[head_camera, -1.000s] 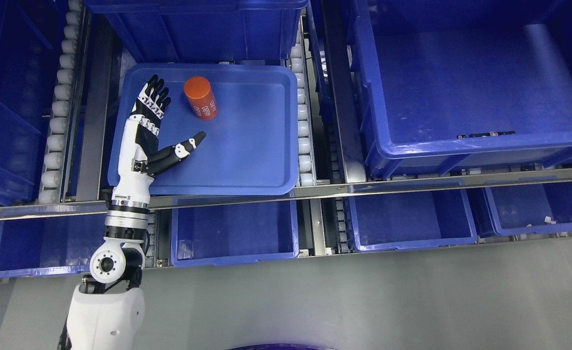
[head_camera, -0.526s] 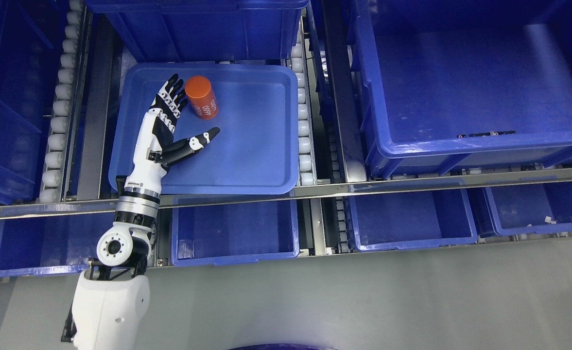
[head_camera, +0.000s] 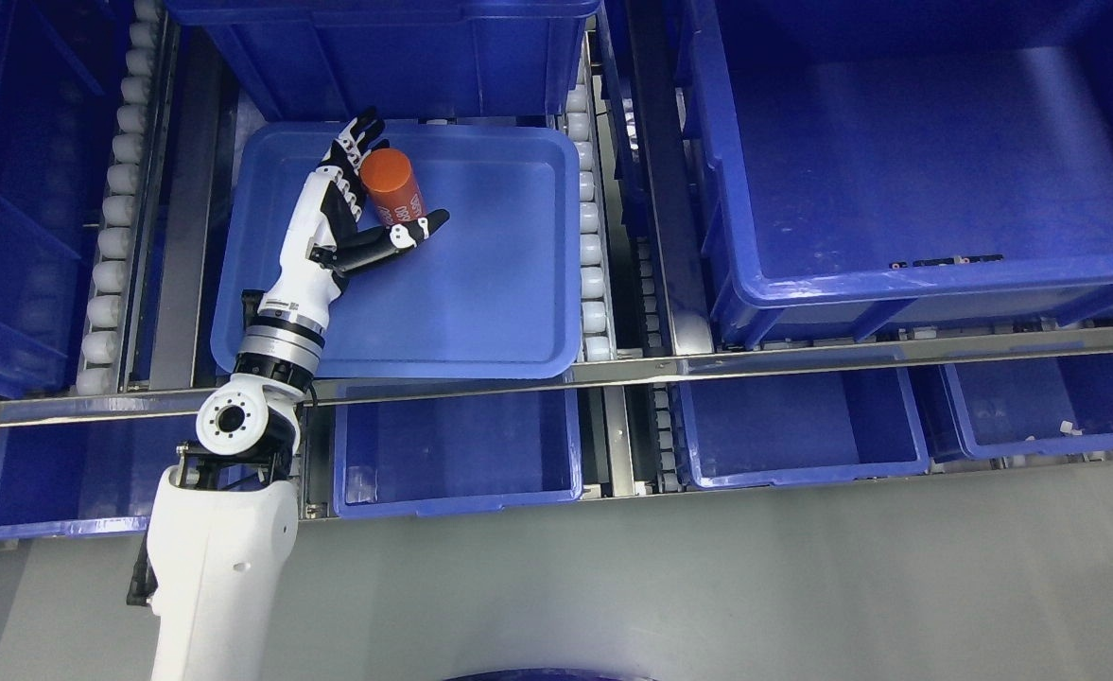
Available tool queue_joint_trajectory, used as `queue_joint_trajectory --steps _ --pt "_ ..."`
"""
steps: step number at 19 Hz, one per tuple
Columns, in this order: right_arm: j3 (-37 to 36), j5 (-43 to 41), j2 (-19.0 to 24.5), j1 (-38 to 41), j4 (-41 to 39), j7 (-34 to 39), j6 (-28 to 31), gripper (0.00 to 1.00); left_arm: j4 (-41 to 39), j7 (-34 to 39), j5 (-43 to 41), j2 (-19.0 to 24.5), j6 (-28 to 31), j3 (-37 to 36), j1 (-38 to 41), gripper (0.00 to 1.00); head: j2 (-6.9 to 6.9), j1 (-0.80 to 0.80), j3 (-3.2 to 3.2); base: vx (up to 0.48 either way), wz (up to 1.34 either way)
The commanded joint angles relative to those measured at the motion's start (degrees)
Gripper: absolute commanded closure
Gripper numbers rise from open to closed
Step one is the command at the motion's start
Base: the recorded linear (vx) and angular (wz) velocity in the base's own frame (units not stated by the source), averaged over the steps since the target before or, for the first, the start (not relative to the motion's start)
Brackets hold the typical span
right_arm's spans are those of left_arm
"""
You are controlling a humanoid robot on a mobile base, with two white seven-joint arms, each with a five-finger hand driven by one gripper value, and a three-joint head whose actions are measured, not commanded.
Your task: Grab orange capacitor from left shelf to right desk
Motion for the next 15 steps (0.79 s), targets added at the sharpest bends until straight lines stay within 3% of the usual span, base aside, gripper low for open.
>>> queue_joint_trajectory --steps 1,7,10,11,15 --pt "-0.6 0.3 -1.0 -0.1 -1.9 0.0 -0.1 0.00 3.2 -1.6 -0.6 1.0 0.1 0.3 -1.2 0.17 0.00 0.00 0.00 0.000 0.00" --pt "-0.6 0.3 -1.0 -0.1 -1.9 0.0 -0.1 0.00 4.3 -3.8 -0.6 1.0 -0.8 1.4 -0.7 0.47 0.00 0.00 0.00 0.000 0.00" --pt "-0.6 0.3 -1.0 -0.1 -1.9 0.0 -0.1 0.00 4.7 -4.3 -0.5 1.0 -6.9 2.9 0.5 0.90 0.00 0.00 0.00 0.000 0.00" --pt "-0.6 0.3 -1.0 -0.1 -1.9 0.0 -0.1 0.00 4.7 -4.3 -0.4 1.0 -8.4 3.3 0.8 0.99 0.00 0.00 0.00 0.000 0.00" --pt "-0.6 0.3 -1.0 -0.1 -1.9 0.0 -0.1 0.00 4.6 -4.3 0.5 1.0 -10.1 3.6 1.2 1.00 0.00 0.00 0.00 0.000 0.00"
